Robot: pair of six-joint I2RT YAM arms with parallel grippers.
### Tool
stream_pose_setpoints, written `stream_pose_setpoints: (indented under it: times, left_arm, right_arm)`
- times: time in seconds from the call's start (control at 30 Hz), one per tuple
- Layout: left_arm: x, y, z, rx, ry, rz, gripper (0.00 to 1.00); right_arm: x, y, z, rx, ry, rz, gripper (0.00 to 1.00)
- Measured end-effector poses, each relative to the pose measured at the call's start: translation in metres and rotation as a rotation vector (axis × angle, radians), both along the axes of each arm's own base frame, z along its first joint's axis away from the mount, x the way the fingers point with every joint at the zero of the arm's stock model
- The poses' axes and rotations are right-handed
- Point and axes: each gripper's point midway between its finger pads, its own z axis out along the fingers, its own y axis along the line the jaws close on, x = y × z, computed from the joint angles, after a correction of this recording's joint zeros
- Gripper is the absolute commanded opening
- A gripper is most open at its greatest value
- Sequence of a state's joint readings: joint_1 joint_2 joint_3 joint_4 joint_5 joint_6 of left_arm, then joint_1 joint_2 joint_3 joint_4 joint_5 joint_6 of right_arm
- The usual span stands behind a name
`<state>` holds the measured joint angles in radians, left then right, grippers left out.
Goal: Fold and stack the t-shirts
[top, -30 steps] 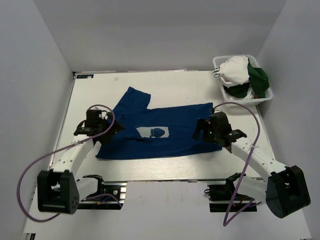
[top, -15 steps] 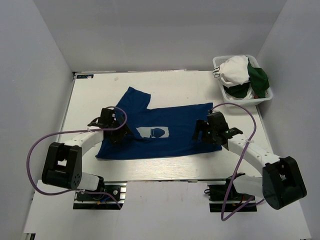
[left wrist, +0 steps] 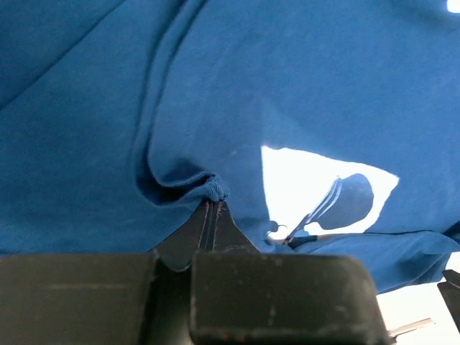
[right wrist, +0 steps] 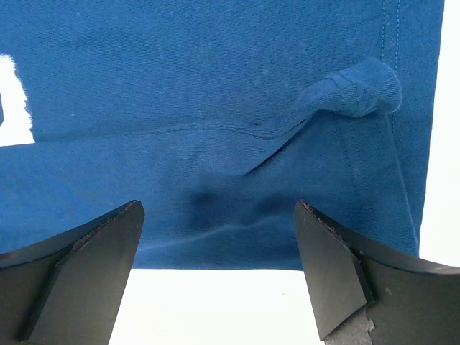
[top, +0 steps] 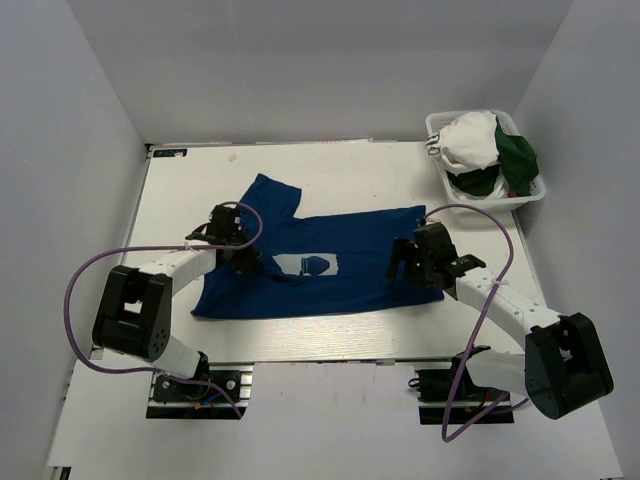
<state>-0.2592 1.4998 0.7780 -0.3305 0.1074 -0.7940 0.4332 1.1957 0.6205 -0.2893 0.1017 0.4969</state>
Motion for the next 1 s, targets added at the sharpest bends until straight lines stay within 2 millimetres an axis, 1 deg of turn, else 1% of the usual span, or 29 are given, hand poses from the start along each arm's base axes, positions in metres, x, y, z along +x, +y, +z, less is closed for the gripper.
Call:
stream_pose_setpoints:
  times: [0.13,0.27,0.33,0.37,0.4,0.43,0.47,0.5,0.53,0.6,0.67,0.83,0.93,1.0]
  left_arm:
    - [0.014,-0.009,0.009,0.002,-0.036,-0.031,0.00]
    - [0.048,-0.031,0.024,0.008,-0.090,-0.091,0.00]
    - [0.064,-0.043,0.026,0.020,-0.105,-0.124,0.00]
    - [0.070,-0.049,0.025,0.030,-0.105,-0.140,0.05]
    - [0.074,-0.054,0.023,0.041,-0.101,-0.153,0.14]
    - [0.079,-0.057,0.019,0.058,-0.094,-0.163,0.37]
    - [0.083,-0.059,0.015,0.076,-0.088,-0.175,0.51]
    - [0.085,-0.061,0.012,0.091,-0.078,-0.184,0.80]
    - [0.086,-0.062,0.008,0.109,-0.064,-0.183,1.00]
    - [0.089,-0.062,0.009,0.137,-0.054,-0.186,1.00]
    - [0.095,-0.060,0.015,0.160,-0.068,-0.180,1.00]
    - [0.107,-0.058,0.043,0.185,-0.153,-0.192,1.00]
    - [0.116,-0.056,0.059,0.195,-0.208,-0.206,1.00]
    - [0.129,-0.053,0.072,0.223,-0.244,-0.202,1.00]
  right_arm:
    - [0.000,0.000,0.000,-0.004,-0.002,0.001,0.90]
    - [0.001,-0.002,0.000,-0.011,-0.005,-0.001,0.90]
    - [0.002,-0.004,0.000,-0.020,-0.009,-0.007,0.90]
    - [0.002,-0.005,0.000,-0.024,-0.011,-0.011,0.90]
    - [0.002,-0.005,0.000,-0.027,-0.011,-0.013,0.90]
    - [0.003,-0.006,0.000,-0.031,-0.012,-0.015,0.90]
    - [0.002,-0.007,-0.001,-0.035,-0.012,-0.018,0.90]
    - [0.002,-0.008,-0.001,-0.040,-0.011,-0.021,0.90]
    - [0.003,-0.009,0.000,-0.043,-0.011,-0.023,0.90]
    - [0.003,-0.010,0.001,-0.050,-0.012,-0.027,0.90]
    - [0.004,-0.010,0.003,-0.053,-0.014,-0.031,0.90]
    - [0.010,-0.010,0.011,-0.057,-0.027,-0.038,0.90]
    - [0.020,-0.007,0.021,-0.057,-0.041,-0.043,0.90]
    - [0.031,-0.004,0.029,-0.061,-0.054,-0.051,0.90]
